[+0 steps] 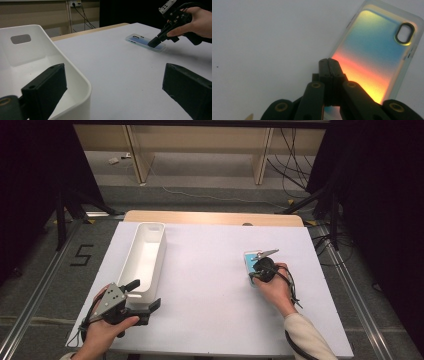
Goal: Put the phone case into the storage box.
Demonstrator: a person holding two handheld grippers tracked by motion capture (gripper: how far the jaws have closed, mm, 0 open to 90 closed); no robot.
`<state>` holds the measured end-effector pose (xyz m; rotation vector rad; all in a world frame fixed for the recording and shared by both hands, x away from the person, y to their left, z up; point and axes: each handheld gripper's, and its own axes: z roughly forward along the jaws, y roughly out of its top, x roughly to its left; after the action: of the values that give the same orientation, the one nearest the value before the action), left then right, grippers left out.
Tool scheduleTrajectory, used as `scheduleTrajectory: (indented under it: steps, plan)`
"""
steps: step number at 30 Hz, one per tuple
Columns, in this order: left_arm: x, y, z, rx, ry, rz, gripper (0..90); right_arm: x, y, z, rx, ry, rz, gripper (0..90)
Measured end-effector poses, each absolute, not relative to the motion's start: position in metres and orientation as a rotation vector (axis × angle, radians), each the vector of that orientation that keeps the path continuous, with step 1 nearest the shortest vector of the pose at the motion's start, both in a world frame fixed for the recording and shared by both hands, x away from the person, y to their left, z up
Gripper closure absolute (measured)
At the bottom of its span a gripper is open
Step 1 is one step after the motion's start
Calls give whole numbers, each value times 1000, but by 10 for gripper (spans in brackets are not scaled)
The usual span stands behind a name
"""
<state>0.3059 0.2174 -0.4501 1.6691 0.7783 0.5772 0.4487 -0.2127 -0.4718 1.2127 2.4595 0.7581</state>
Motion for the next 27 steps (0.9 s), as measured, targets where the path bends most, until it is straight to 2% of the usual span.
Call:
scheduleTrajectory:
  steps: [27]
  plan:
    - [306, 217, -450, 1669, 780, 575, 47, 452, -206, -472, 1207, 2472, 771, 900]
